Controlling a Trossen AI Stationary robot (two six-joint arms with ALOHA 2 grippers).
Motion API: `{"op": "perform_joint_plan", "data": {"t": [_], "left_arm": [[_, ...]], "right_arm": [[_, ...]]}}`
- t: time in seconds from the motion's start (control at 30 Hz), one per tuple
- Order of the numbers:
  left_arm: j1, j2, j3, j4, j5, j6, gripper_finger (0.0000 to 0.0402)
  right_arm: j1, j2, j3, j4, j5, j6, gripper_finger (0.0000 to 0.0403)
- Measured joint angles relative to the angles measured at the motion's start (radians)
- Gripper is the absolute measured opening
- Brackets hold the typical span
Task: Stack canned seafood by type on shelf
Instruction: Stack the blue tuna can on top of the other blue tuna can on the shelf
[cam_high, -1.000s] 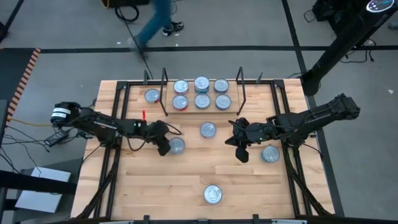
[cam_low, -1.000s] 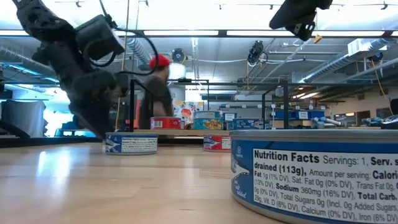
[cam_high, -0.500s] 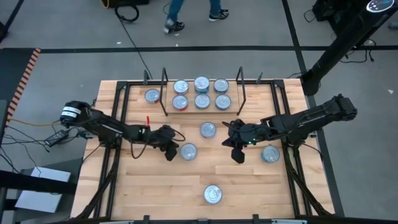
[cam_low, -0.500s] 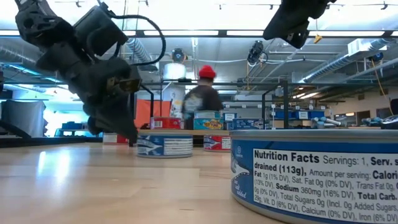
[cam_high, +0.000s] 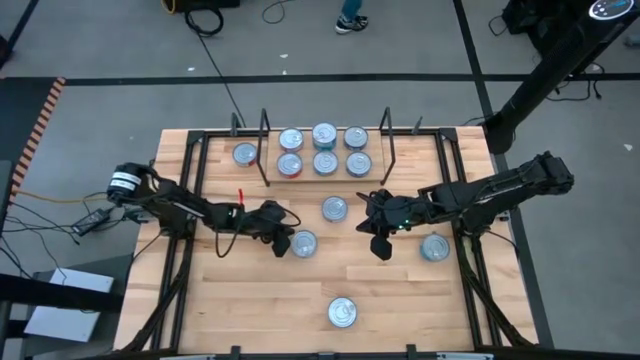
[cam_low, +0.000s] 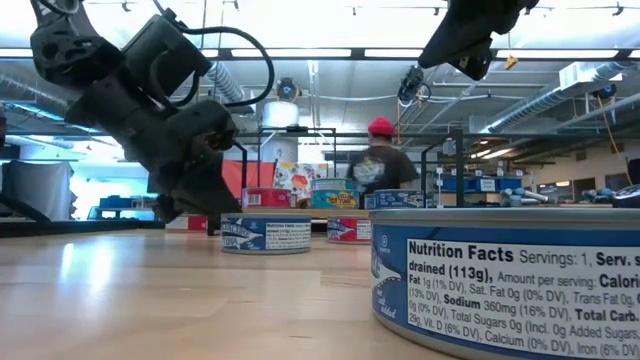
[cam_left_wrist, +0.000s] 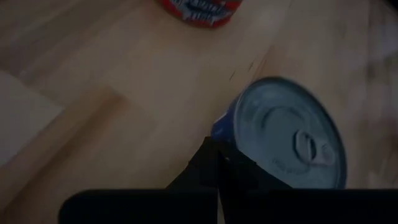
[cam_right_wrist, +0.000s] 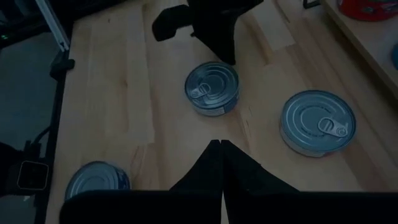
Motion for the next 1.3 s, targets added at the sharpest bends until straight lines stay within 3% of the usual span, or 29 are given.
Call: {"op": "perform_joint_plan", "data": {"t": [0.27, 0.6, 0.93, 1.1, 1.3], "left_arm": [[-0.009, 0.084, 0.022, 0.148, 0.009, -0.019, 0.0000], [-0.066, 0.215, 0.125, 0.168, 0.025, 0.060, 0.0000], [-0.065, 0.248, -0.028, 0.539, 0.075, 0.118, 0.0000], [-0.064, 0.271, -0.037, 0.552, 0.122, 0.167, 0.0000], [-0.062, 0.309, -0.008, 0.562, 0.098, 0.196, 0.0000]], "right_arm": [[0.005, 0.099, 0.000, 0.032, -0.060, -0.001, 0.0007], [0.030, 0.330, 0.001, 0.270, -0.095, -0.053, 0.0007], [0.104, 0.511, 0.001, 0.419, -0.173, -0.093, 0.0007], [0.126, 0.577, 0.012, 0.451, -0.156, -0.094, 0.0007], [0.111, 0.652, 0.065, 0.458, -0.118, -0.105, 0.0007]]}}
